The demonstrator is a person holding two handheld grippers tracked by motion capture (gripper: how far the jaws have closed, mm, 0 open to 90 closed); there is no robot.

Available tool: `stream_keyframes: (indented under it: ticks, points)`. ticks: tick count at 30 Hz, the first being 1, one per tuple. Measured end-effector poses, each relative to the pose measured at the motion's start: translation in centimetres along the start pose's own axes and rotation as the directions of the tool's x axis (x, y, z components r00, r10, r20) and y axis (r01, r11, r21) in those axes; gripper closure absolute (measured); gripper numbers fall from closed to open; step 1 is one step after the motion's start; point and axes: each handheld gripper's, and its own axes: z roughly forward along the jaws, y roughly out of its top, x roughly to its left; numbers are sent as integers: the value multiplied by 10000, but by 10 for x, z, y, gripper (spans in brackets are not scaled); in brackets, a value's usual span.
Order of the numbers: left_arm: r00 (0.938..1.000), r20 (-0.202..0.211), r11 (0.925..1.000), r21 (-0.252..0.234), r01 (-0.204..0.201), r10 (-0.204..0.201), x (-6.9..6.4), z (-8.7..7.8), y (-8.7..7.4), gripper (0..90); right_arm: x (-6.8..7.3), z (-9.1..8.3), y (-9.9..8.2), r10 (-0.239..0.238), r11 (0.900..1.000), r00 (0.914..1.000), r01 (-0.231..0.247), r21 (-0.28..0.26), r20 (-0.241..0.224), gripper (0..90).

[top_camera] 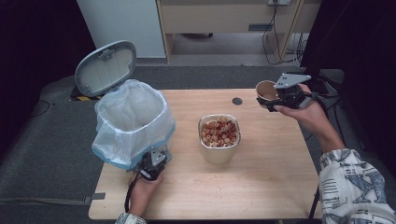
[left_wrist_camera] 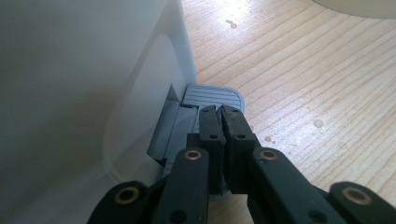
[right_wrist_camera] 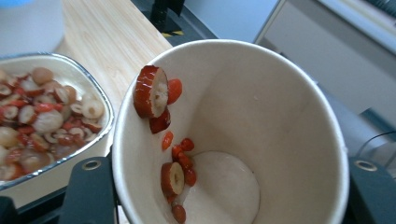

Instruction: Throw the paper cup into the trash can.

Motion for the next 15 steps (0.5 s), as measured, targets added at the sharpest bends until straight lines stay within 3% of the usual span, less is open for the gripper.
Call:
stream_keyframes:
  ticks: [5,15]
  points:
    - [10000,1,10000,-13,25,-25,0,0,0,867,-9,-4,-5,940,9956,9936,-939,44,-621,346]
    - [10000,-10,10000,-20,77,-77,0,0,0,866,-12,-4,-5,1752,9845,9728,-1727,298,-1515,346]
